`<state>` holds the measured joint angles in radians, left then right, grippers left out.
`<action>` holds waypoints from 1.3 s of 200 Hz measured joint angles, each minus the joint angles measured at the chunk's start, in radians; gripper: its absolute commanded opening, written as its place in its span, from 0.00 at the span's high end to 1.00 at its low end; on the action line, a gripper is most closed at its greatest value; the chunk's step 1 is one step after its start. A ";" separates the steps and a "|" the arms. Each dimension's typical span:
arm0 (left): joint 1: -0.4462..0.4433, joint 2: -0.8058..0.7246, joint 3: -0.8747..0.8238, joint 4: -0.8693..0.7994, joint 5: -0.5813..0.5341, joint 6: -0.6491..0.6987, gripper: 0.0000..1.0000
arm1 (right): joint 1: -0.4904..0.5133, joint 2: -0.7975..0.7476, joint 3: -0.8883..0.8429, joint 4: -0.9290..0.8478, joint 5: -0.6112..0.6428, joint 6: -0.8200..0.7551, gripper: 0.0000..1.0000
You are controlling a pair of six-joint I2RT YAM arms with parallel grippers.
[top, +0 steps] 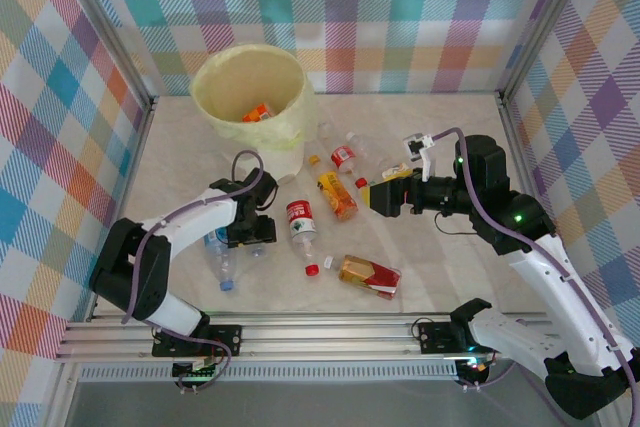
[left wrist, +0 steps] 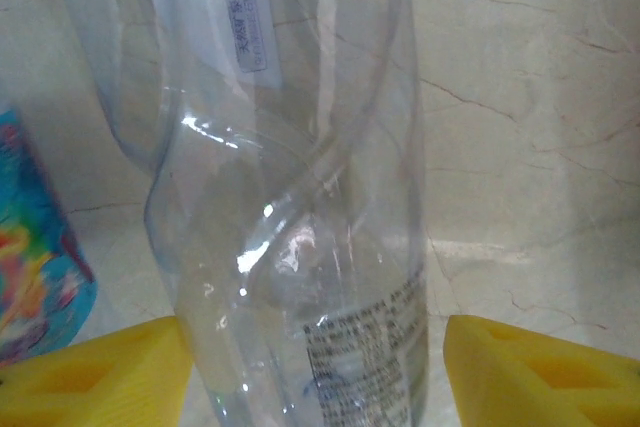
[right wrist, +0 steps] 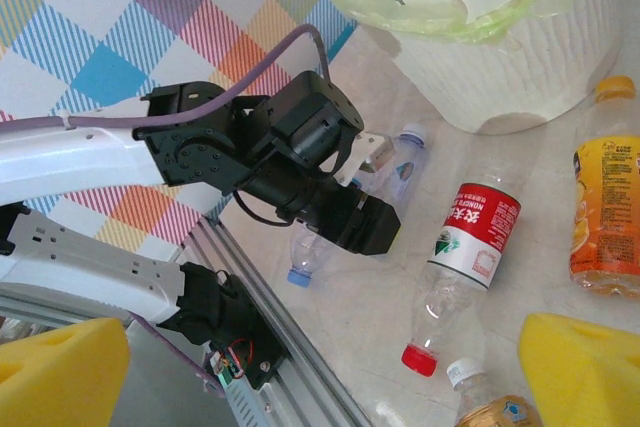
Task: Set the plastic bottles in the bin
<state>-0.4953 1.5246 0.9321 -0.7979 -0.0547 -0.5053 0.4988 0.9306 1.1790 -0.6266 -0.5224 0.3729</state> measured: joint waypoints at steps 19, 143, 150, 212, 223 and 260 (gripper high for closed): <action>0.000 0.010 -0.002 0.019 0.000 0.000 0.35 | 0.000 0.000 -0.001 0.000 0.003 0.000 0.00; 0.000 0.035 -0.012 0.067 0.009 0.000 0.45 | 0.000 0.010 -0.017 0.008 0.006 0.007 0.00; 0.000 0.029 -0.012 0.065 0.011 0.000 0.46 | 0.000 0.010 -0.022 0.008 0.006 0.008 0.00; 0.000 -0.090 -0.013 0.038 0.101 0.021 0.47 | 0.000 0.010 -0.029 0.027 0.001 0.015 0.00; 0.000 -0.110 -0.013 0.037 0.139 0.034 0.46 | 0.000 0.010 -0.030 0.033 -0.002 0.017 0.00; -0.035 -0.154 0.007 0.002 0.288 0.111 0.45 | 0.000 0.011 -0.041 0.064 -0.032 0.035 0.00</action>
<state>-0.5301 1.3708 0.9390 -0.7956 0.2333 -0.3939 0.4988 0.9421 1.1381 -0.5629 -0.5549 0.4080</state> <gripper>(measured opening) 0.549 0.996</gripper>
